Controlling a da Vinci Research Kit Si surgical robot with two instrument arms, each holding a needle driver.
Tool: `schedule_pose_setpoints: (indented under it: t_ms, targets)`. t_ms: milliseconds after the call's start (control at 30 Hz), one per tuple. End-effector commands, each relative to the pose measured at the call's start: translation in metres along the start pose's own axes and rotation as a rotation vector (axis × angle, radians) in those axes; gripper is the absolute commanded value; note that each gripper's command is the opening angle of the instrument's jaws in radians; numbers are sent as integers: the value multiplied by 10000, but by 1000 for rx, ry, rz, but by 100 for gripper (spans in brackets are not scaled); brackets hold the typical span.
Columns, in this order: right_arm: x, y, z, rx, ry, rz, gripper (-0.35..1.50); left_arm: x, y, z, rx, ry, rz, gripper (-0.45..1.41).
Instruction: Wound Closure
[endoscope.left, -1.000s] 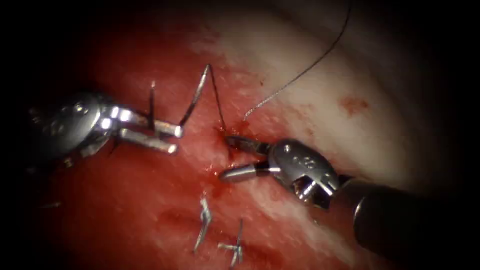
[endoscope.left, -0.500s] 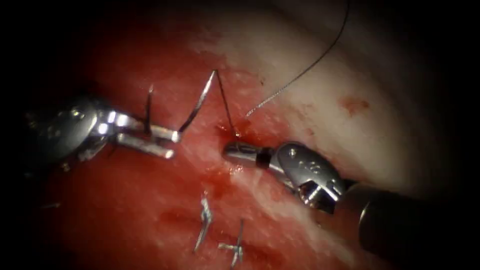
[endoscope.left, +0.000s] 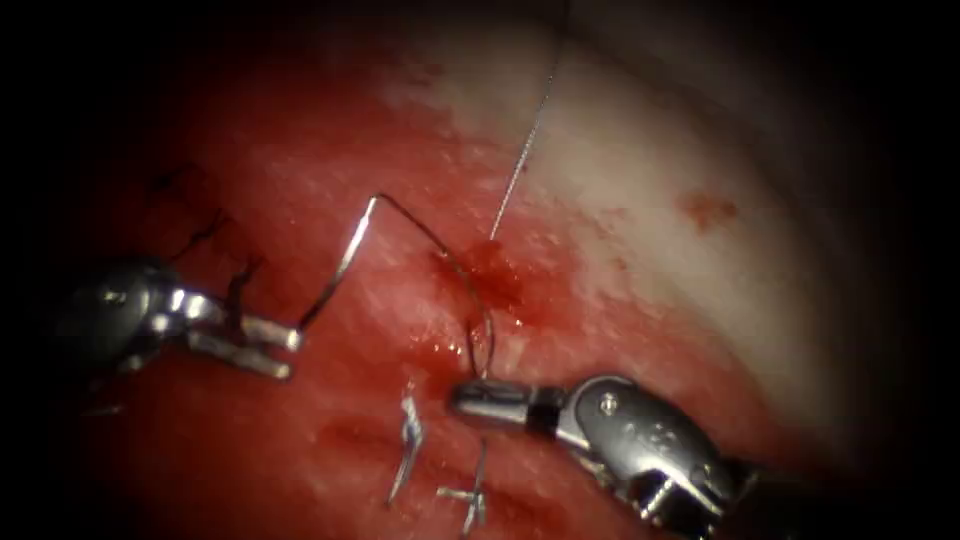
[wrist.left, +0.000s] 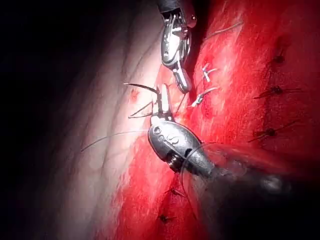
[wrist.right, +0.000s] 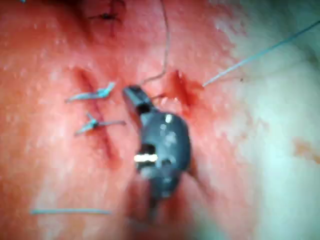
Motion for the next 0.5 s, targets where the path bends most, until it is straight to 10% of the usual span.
schedule_pose_setpoints:
  t_ms: [33, 267, 400, 500]
  targets:
    - [-1, -20, 4, 11, 1, 3, -35, -5, -1, 3, 1, -3, 1, -45]
    - [18, -58, 2, 50, 4, -13, -35, -4, 16, -8, 9, -17, 7, -45]
    - [23, -46, 6, 38, 56, -86, 91, 4, 23, -20, 32, -21, 4, -45]
    - [23, -27, 4, 29, 76, -114, 118, 14, 26, -34, 46, -19, 4, -45]
